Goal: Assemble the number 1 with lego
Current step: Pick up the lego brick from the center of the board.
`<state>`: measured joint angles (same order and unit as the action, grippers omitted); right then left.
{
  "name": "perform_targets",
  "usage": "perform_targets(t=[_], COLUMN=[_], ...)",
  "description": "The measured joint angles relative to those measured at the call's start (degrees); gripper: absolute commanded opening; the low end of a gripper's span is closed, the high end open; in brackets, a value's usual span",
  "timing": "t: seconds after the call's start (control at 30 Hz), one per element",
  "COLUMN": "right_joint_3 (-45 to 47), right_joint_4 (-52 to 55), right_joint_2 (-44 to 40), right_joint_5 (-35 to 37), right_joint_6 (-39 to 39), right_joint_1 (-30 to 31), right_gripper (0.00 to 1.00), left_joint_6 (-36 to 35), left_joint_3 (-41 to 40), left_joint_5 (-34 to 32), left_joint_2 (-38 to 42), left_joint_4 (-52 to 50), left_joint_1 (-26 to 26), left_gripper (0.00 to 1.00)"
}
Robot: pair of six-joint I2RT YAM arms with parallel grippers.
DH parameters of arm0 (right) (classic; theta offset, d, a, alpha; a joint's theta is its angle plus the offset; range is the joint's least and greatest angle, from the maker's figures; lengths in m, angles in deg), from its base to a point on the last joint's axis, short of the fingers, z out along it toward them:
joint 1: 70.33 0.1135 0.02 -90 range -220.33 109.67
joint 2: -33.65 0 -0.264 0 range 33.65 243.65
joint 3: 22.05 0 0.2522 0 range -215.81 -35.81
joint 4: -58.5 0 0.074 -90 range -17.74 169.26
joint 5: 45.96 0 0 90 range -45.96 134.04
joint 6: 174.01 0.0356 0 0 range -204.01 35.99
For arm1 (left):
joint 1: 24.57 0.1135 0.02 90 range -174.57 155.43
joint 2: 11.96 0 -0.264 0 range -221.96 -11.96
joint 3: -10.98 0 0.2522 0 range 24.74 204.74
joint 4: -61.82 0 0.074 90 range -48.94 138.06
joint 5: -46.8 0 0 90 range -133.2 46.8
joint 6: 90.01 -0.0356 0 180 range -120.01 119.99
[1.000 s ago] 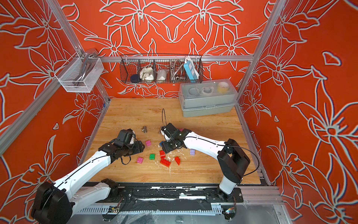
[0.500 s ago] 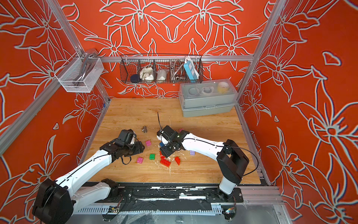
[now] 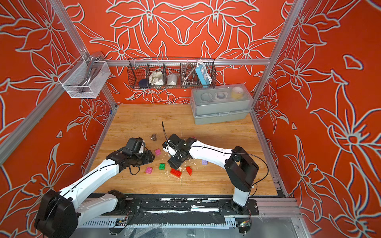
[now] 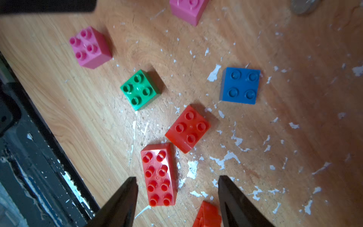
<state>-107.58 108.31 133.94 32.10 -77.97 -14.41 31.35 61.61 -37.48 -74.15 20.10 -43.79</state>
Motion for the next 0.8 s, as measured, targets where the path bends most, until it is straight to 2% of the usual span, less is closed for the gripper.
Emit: perform_targets(t=[0.1,0.33,0.8], right_joint_3=[1.25,2.54,4.96], right_joint_4=[1.18,0.98,-3.23], right_joint_2=[0.00,0.00,2.21], right_joint_5=[-0.74,-1.60,-0.98], right_joint_6=[-1.46,-2.89,-2.62], right_joint_1=[0.04,0.98,2.78], right_gripper=[0.63,0.68,0.66], left_joint_6=[-0.04,-0.07,-0.09], left_joint_3=[0.00,0.00,0.00], left_joint_5=[0.02,0.00,0.39], left_joint_2=[-0.57,-1.29,-2.75], left_joint_4=[0.00,0.02,0.22], left_joint_1=[-0.02,-0.02,-0.02], left_gripper=[0.60,0.60,0.60])
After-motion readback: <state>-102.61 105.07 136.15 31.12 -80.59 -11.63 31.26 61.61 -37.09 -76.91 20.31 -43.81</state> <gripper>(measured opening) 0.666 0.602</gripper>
